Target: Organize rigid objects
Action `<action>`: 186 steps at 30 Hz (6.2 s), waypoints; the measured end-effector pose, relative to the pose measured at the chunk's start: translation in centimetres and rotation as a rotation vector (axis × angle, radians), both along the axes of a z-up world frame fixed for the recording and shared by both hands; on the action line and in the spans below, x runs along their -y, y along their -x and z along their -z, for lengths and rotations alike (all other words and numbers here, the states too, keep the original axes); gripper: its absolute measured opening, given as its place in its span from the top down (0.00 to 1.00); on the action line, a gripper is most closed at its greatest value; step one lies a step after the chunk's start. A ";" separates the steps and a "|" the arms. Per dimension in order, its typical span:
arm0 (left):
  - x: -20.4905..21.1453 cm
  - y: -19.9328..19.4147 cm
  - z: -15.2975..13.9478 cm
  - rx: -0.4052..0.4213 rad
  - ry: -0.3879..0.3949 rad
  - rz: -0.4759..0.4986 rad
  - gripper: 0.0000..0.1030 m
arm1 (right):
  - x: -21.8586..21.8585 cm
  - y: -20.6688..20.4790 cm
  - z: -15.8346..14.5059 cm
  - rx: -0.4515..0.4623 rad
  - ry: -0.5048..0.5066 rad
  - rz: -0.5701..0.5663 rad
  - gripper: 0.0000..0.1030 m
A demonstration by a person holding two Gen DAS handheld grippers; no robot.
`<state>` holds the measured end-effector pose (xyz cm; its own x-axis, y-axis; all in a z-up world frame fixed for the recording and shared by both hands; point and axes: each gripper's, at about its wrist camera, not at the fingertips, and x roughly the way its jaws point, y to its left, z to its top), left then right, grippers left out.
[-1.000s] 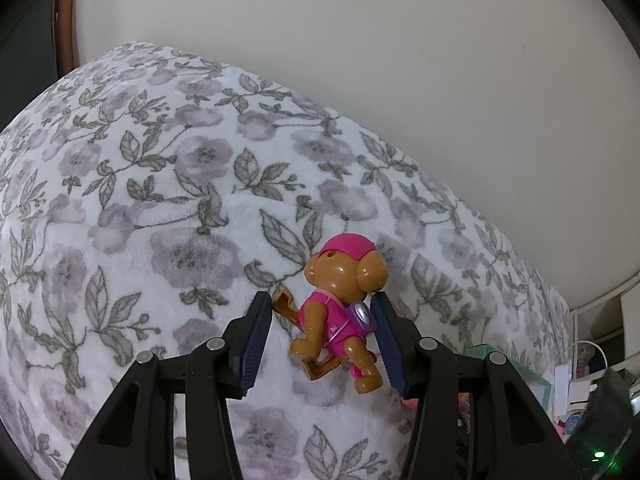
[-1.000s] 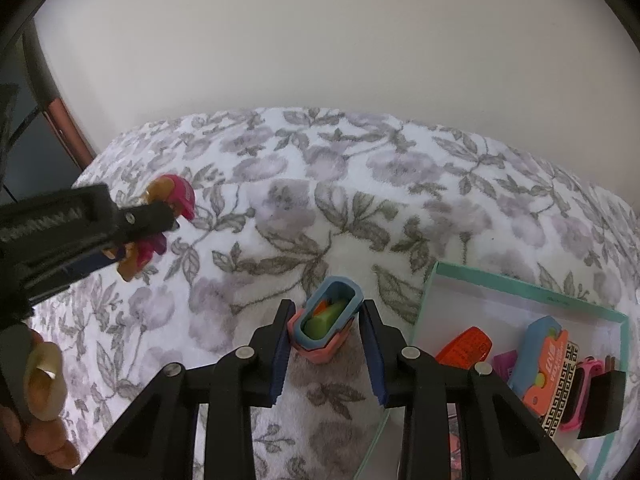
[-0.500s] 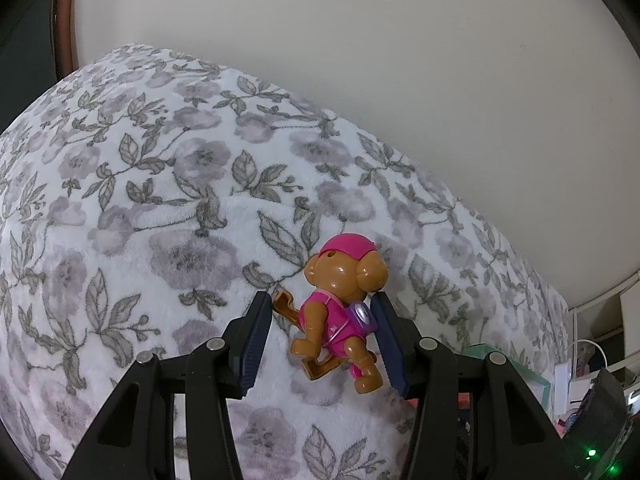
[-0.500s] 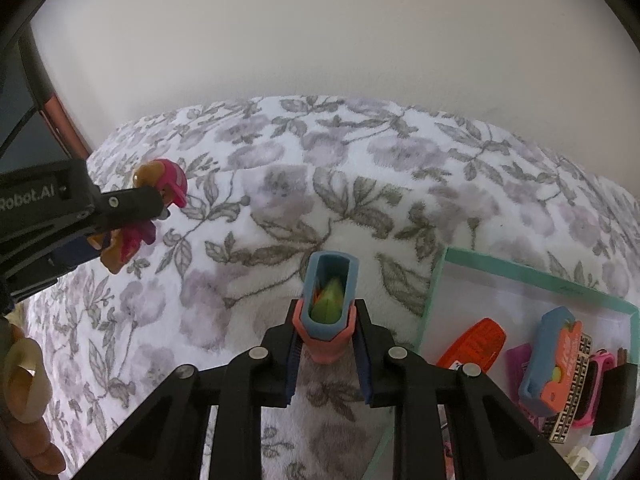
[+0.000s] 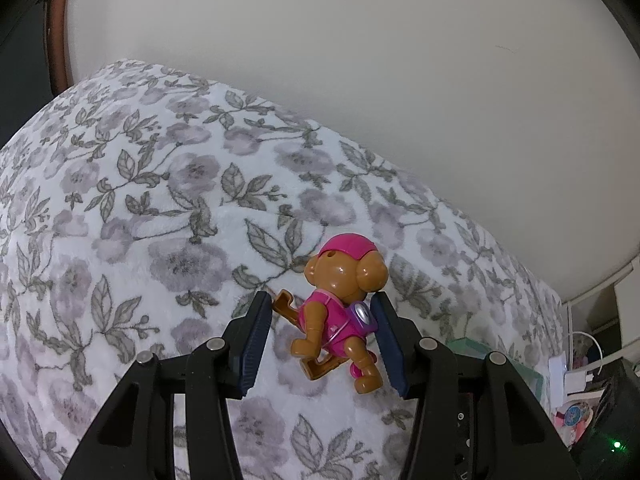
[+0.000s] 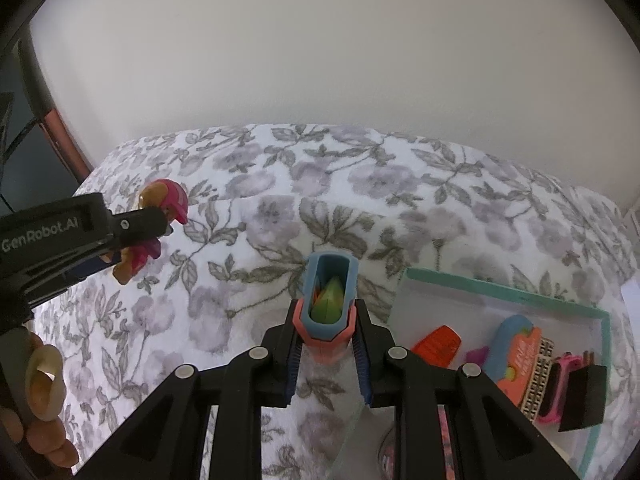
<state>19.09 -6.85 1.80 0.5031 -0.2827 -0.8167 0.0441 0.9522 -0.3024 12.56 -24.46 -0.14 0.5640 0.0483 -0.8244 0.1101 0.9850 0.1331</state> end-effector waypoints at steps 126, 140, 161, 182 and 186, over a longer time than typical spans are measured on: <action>10.4 14.5 3.6 -0.113 -0.342 0.289 0.11 | 9.2 19.1 0.6 -0.224 0.093 0.327 0.25; 8.4 13.4 3.9 -0.117 -0.351 0.199 0.11 | 8.9 19.0 1.0 -0.211 0.111 0.324 0.00; 4.9 18.2 -2.6 0.024 -0.293 0.265 0.11 | 6.2 22.2 -5.1 -0.021 0.022 0.332 0.00; -0.4 26.1 -5.5 0.146 -0.416 0.295 0.11 | 0.7 27.7 -7.8 0.077 0.023 0.285 0.00; -1.3 26.9 -5.3 0.135 -0.421 0.288 0.11 | 0.3 28.2 -7.7 0.076 0.025 0.288 0.00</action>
<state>-7.77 -5.59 7.10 0.5618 -0.0870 -0.8227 0.3344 0.9335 0.1297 -15.69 -24.81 7.55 0.6116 -0.1427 -0.7782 0.3764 0.9176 0.1275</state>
